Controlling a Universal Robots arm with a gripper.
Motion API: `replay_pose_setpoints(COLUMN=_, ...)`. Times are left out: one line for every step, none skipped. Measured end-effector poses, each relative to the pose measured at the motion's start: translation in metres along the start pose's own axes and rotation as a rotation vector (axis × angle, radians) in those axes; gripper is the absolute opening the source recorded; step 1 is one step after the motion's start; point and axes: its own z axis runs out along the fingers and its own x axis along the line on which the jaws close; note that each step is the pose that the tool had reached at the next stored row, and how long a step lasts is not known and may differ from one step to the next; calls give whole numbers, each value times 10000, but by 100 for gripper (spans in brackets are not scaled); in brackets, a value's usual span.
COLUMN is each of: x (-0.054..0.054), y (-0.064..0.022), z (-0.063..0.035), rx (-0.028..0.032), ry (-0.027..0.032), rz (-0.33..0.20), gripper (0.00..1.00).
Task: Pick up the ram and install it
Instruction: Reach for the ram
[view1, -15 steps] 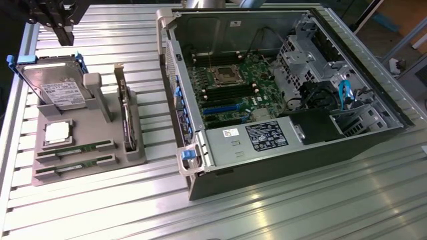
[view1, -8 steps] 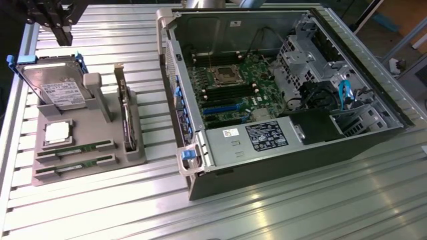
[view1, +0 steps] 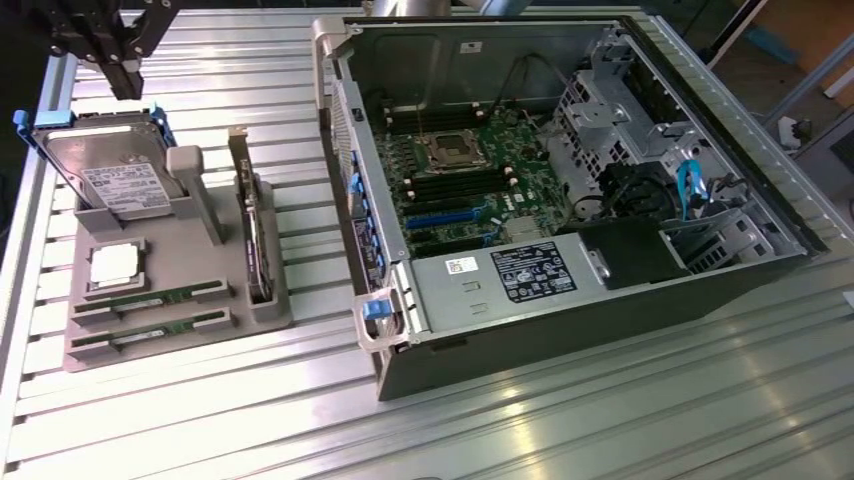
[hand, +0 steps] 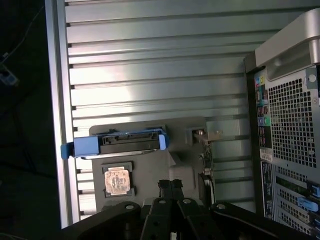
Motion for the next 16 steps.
replay_pose_setpoints(x=-1, y=-22, z=-1, rx=0, ry=-1, rz=-1, gripper=11)
replay_pose_setpoints(x=-1, y=-40, z=-1, rx=0, ry=-1, rz=0, gripper=11)
replay_pose_setpoints(x=-2, y=-60, z=-2, rx=0, ry=-1, rz=-1, gripper=11)
replay_pose_setpoints(x=-2, y=-77, z=-4, rx=1, ry=0, rz=-1, gripper=11)
replay_pose_setpoints(x=-3, y=-95, z=-4, rx=1, ry=0, rz=-1, gripper=11)
replay_pose_setpoints(x=-4, y=-115, z=-5, rx=0, ry=0, rz=-1, gripper=11)
replay_pose_setpoints(x=-5, y=-135, z=-6, rx=2, ry=0, rz=-1, gripper=11)
replay_pose_setpoints(x=-6, y=-158, z=-7, rx=3, ry=1, rz=-1, gripper=11)
replay_pose_setpoints(x=-7, y=-187, z=-8, rx=3, ry=-1, rz=0, gripper=11)
replay_pose_setpoints(x=-9, y=-208, z=-9, rx=5, ry=-1, rz=0, gripper=11)
replay_pose_setpoints(x=-10, y=-235, z=-10, rx=8, ry=-1, rz=0, gripper=11)
replay_pose_setpoints(x=-12, y=-260, z=-11, rx=11, ry=-1, rz=0, gripper=11)
replay_pose_setpoints(x=-14, y=-283, z=-12, rx=14, ry=-1, rz=-1, gripper=11)
replay_pose_setpoints(x=-16, y=-311, z=-14, rx=18, ry=-1, rz=-2, gripper=11)
replay_pose_setpoints(x=-19, y=-343, z=-15, rx=23, ry=-2, rz=-2, gripper=11)
replay_pose_setpoints(x=-21, y=-370, z=-16, rx=28, ry=-2, rz=-2, gripper=11)
